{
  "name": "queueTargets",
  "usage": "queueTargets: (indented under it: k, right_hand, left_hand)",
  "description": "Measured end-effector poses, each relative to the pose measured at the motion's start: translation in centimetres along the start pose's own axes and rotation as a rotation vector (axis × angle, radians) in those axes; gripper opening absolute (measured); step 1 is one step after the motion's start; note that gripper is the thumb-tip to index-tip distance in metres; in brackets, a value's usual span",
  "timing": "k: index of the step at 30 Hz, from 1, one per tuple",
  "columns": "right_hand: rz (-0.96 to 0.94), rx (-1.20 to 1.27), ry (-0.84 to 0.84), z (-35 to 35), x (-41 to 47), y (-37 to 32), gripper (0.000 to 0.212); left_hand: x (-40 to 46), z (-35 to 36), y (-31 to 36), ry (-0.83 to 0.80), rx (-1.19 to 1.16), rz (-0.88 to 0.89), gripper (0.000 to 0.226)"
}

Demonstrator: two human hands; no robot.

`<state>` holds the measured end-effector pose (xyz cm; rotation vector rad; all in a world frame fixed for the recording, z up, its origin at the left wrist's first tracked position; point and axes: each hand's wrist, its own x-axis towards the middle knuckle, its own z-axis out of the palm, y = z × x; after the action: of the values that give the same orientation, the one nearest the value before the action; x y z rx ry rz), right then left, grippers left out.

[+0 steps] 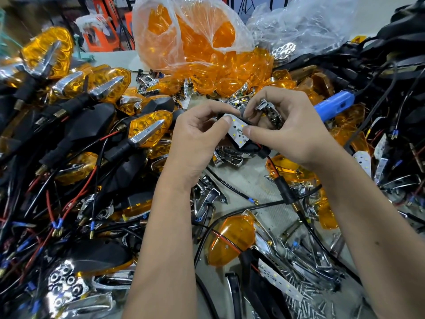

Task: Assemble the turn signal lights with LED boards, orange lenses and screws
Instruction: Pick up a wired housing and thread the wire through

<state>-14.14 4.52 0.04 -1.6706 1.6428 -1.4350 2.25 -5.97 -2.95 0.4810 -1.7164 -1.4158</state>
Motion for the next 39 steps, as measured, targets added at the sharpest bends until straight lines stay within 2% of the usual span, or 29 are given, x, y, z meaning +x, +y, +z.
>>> queueTargets:
  k: [11, 31, 39]
  right_hand:
    - [-0.021, -0.016, -0.004, -0.06, 0.02, -0.07, 0.015]
    - [-0.001, -0.071, -0.023, -0.19, 0.19, 0.51, 0.016]
    - [0.009, -0.063, -0.026, -0.02, 0.08, -0.07, 0.015]
  left_hand:
    - [-0.06, -0.21, 0.26, 0.002, -0.041, -0.031, 0.021]
    - [-0.22, -0.43, 0.08, 0.011, 0.103, 0.022, 0.023]
    - [-0.23, -0.44, 0.35, 0.006, 0.066, -0.005, 0.022]
